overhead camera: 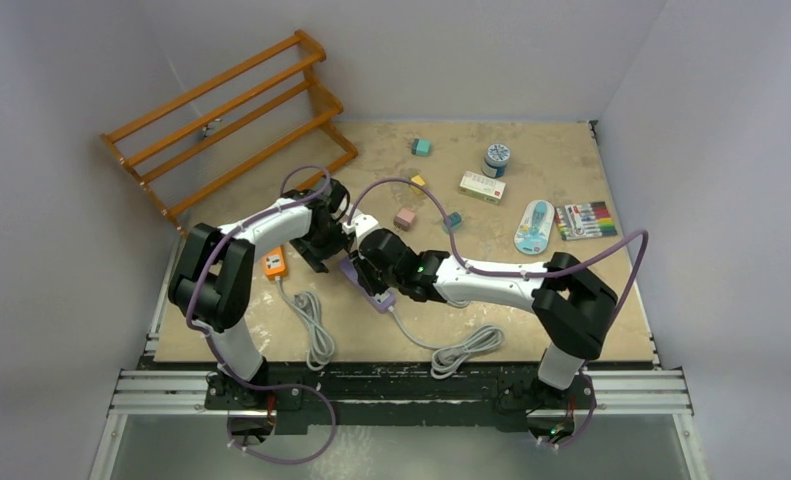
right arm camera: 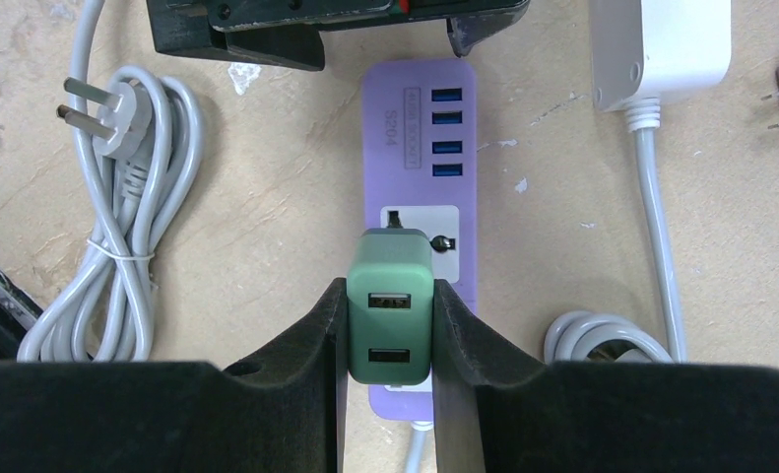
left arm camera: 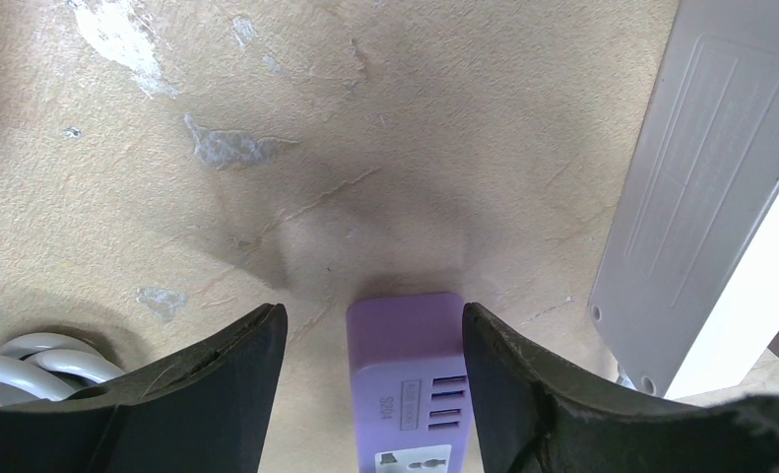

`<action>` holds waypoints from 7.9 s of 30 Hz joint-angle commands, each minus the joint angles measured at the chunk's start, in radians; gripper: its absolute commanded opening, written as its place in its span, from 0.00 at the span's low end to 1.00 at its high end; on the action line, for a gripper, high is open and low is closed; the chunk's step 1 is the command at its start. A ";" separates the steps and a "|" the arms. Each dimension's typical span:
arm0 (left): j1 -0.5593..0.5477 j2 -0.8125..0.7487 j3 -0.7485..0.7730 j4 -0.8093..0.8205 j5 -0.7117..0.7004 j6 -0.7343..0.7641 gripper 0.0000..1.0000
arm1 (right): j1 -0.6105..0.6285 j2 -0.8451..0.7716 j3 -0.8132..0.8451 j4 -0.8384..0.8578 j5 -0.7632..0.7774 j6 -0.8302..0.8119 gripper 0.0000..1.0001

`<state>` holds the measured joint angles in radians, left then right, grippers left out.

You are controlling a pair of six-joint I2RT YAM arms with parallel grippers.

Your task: Insert the plug

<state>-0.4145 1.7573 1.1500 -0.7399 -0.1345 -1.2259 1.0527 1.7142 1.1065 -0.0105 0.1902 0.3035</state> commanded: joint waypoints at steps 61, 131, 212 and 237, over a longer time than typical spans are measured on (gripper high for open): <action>0.006 -0.053 -0.056 0.056 0.039 0.063 0.62 | -0.019 0.217 0.068 -0.339 -0.018 -0.069 0.00; 0.006 -0.098 -0.070 0.057 0.028 0.098 0.63 | 0.063 0.133 0.081 -0.355 0.073 0.085 0.62; -0.076 -0.938 -0.356 0.470 -0.340 0.711 0.79 | -0.575 0.432 0.414 0.236 0.031 -0.106 0.63; -0.076 -0.940 -0.356 0.464 -0.373 0.710 0.73 | -0.575 0.311 0.331 0.298 -0.020 -0.144 0.00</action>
<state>-0.4870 0.8371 0.7574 -0.3031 -0.4801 -0.5301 0.4820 2.1704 1.4864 0.2268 0.1631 0.1627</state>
